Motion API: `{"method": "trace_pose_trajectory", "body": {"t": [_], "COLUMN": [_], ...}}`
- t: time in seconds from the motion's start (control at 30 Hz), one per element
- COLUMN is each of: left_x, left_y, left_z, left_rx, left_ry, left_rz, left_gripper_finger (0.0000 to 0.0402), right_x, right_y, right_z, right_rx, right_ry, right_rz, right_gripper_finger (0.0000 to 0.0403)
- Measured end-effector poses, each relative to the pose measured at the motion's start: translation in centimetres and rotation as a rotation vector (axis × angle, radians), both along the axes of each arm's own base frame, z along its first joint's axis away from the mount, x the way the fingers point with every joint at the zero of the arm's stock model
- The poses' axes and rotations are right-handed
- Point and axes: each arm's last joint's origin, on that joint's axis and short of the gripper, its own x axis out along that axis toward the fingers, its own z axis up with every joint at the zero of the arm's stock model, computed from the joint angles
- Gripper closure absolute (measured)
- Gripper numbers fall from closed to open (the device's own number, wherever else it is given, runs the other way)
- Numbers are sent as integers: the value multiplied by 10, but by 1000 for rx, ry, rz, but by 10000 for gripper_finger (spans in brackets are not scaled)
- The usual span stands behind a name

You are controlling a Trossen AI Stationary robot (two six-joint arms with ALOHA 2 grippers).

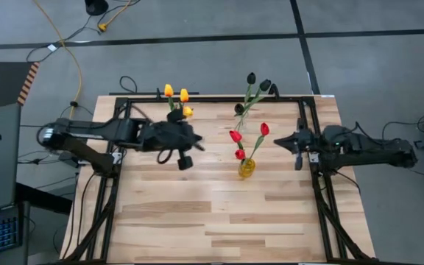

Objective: Sort flowers into vase by color
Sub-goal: Return to Home Position

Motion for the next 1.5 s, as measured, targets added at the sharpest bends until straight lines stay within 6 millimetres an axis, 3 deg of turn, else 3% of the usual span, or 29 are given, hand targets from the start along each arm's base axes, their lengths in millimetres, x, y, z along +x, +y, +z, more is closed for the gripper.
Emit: {"method": "trace_pose_trajectory", "body": {"t": [0.17, 0.47, 0.63, 0.97, 1.37, 1.5], "left_x": [-38, -125, -159, -188, -197, -198], "left_y": [2, 11, 14, 17, 18, 19], "left_z": [-40, -103, -136, -181, -218, -219], "left_rx": [-27, -81, -105, -68, -4, 7], "left_ry": [-157, -489, -583, -668, -713, -707], "left_rz": [-1, 3, -3, 1, -12, -24], "left_gripper_finger": [400, 400, 400, 400, 400, 400], "right_x": [-17, -20, -19, -13, -13, -12], "right_y": [1, 1, 1, 0, 1, 1], "right_z": [0, -47, -63, -87, -87, -89], "right_rx": [0, 9, 12, 15, -24, -11], "right_ry": [-106, -101, -110, -92, -103, -105], "right_rz": [0, -1, -1, -2, 26, 26], "right_gripper_finger": [383, 382, 381, 381, 380, 380]}}
